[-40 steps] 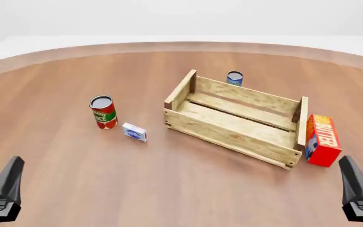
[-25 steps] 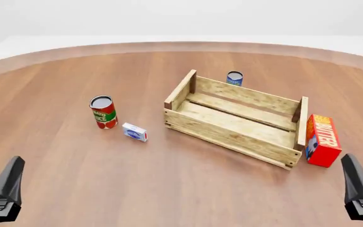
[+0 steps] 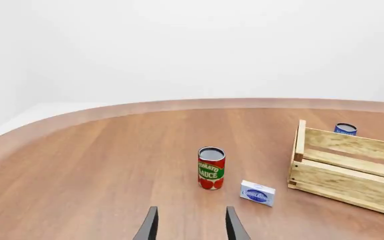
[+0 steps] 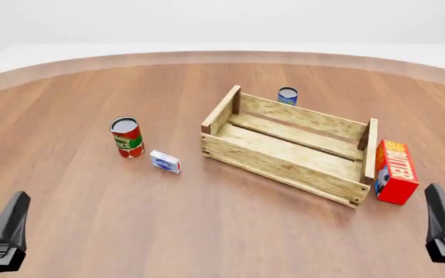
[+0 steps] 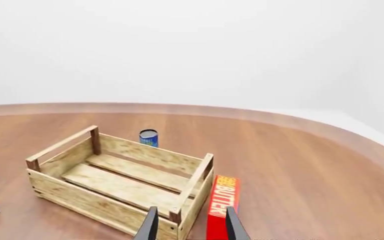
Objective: Pick up the butter and put it in the tray.
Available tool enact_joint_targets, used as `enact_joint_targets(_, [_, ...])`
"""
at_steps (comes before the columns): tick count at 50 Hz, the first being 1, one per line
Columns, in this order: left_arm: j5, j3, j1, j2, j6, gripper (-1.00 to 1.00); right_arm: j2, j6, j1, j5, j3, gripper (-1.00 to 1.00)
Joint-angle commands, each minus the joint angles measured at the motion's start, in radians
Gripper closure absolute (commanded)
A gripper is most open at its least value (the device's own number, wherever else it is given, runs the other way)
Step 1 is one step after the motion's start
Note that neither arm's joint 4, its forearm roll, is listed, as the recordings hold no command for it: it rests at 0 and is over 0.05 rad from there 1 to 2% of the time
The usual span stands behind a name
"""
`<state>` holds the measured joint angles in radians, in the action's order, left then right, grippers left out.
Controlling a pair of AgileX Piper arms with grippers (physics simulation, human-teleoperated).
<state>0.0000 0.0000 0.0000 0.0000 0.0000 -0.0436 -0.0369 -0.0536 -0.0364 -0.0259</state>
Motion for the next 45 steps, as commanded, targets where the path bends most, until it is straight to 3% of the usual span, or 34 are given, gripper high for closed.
enact_joint_targets(1, [0.0,0.0,0.0,0.0,0.0,-1.0,-0.057,-0.008,-0.022,-0.069,0.021,-1.0])
enact_joint_targets(25, [0.0,0.0,0.0,0.0,0.0,-1.0,-0.245,-0.011,-0.076,-0.237,0.026,-1.0])
enact_joint_targets(45, [0.0,0.0,0.0,0.0,0.0,-1.0,-0.514,-0.02,-0.113,-0.476,0.026,-1.0])
